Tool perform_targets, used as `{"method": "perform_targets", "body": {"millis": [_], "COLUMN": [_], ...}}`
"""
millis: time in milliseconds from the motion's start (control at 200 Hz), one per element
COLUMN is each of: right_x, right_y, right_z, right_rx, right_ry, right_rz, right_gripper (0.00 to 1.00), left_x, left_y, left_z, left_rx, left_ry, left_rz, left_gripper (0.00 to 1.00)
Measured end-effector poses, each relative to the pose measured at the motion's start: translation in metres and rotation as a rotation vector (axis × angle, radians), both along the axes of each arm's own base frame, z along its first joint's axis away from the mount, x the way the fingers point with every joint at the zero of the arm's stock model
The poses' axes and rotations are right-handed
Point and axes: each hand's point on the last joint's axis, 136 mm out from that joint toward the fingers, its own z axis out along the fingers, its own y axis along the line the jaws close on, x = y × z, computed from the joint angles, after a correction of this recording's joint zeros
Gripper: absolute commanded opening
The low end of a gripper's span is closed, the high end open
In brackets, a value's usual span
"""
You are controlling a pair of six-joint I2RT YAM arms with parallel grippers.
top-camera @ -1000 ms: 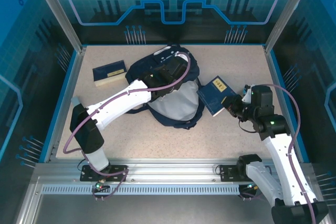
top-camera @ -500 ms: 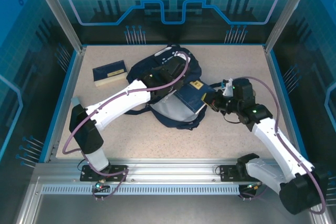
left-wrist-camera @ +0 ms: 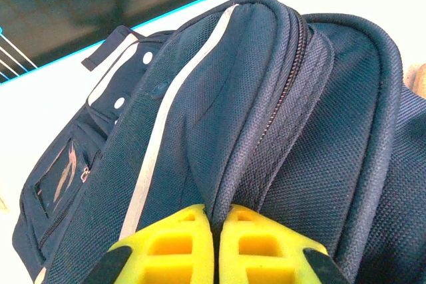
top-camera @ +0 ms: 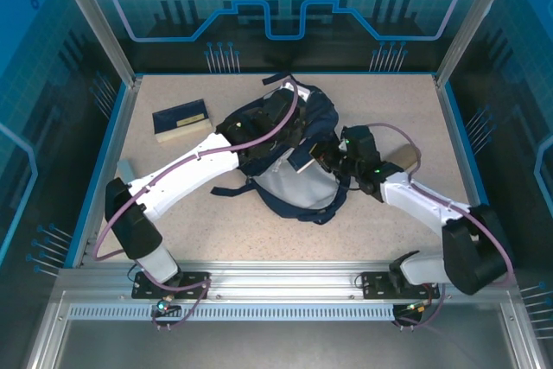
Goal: Pack books, pencil case, and school supplies into a backpack
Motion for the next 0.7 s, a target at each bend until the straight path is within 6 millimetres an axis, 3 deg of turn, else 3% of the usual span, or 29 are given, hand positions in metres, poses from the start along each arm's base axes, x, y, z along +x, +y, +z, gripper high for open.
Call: {"method": "perform_targets", "body": {"millis": [135, 295, 345, 495, 600, 700], "right_x": [0.015, 0.043, 0.055, 0.078, 0.078, 0.069], "right_y": [0.018, 0.043, 0.052, 0.072, 0.076, 0.072], "right_z": [-0.018, -0.019, -0.017, -0.012, -0.014, -0.017], "right_rx": [0.003, 0.052, 0.081, 0.163, 0.178, 0.160], "right_ry": [0.035, 0.026, 0.019, 0.010, 0.024, 0.044], "right_rz": [-0.032, -0.054, -0.057, -0.066, -0.050, -0.041], "right_gripper": [0.14, 0.18, 0.22, 0.49, 0.60, 0.62], "left_x": [-0.001, -0.001, 0.000, 0.003, 0.005, 0.005], "left_y": [-0.002, -0.002, -0.001, 0.004, 0.006, 0.007], "left_z": [0.000, -0.001, 0.000, 0.001, 0.001, 0.002], "left_rx": [-0.021, -0.027, -0.029, -0.040, -0.045, -0.061], "left_ry": [0.011, 0.014, 0.014, 0.012, 0.015, 0.020], "left_rz": [0.004, 0.007, 0.013, 0.038, 0.048, 0.056], "left_gripper": [0.01, 0.01, 0.01, 0.01, 0.01, 0.01]}}
